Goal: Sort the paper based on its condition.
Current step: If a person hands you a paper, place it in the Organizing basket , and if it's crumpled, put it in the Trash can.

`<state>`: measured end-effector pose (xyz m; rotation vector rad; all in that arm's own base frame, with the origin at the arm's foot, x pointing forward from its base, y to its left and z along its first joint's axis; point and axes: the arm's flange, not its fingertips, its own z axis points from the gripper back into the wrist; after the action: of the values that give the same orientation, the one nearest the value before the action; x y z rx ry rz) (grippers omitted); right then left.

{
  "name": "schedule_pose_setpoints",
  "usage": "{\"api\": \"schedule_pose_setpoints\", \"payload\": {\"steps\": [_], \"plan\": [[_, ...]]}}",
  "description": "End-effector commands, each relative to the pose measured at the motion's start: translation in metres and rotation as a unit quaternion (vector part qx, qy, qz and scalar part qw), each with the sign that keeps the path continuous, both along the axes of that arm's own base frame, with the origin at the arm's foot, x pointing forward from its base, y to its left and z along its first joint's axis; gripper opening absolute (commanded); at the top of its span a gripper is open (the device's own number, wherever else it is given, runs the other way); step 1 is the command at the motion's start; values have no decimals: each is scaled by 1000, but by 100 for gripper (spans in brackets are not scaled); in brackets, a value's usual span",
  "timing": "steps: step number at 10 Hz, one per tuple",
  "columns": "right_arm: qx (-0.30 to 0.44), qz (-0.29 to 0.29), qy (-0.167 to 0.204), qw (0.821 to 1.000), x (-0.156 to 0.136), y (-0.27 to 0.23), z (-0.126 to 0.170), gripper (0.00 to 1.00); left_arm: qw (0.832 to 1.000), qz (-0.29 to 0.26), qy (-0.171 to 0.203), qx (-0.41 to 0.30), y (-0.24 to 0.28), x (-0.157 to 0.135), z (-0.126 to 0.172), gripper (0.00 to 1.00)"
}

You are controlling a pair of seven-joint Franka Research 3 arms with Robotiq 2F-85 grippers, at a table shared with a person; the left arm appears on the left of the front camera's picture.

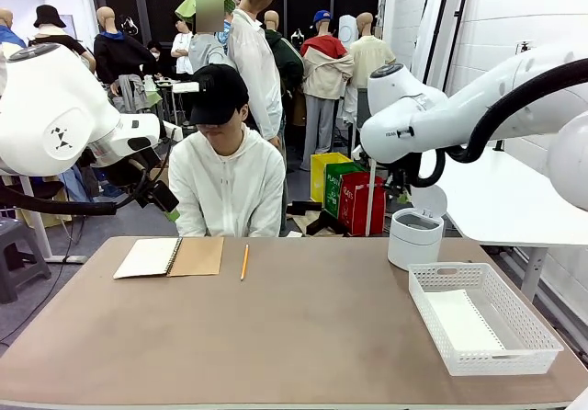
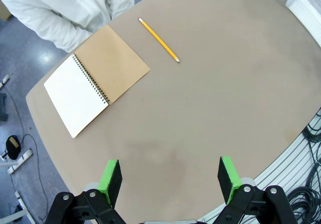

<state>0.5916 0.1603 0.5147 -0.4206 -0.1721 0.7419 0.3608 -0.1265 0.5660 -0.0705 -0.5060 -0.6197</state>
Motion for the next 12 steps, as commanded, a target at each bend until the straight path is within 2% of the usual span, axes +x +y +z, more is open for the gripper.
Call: {"api": "schedule_pose_setpoints", "payload": {"steps": [1, 4, 12], "plan": [[-36, -35, -19, 999, 9, -5, -22, 29, 1000, -1, 0, -3, 1, 0, 1, 100], [-61, -39, -37, 997, 17, -17, -46, 29, 1000, -1, 0, -3, 1, 0, 1, 100], [-65, -32, -35, 997, 36, -33, -86, 29, 1000, -1, 0, -3, 1, 0, 1, 100]]}}
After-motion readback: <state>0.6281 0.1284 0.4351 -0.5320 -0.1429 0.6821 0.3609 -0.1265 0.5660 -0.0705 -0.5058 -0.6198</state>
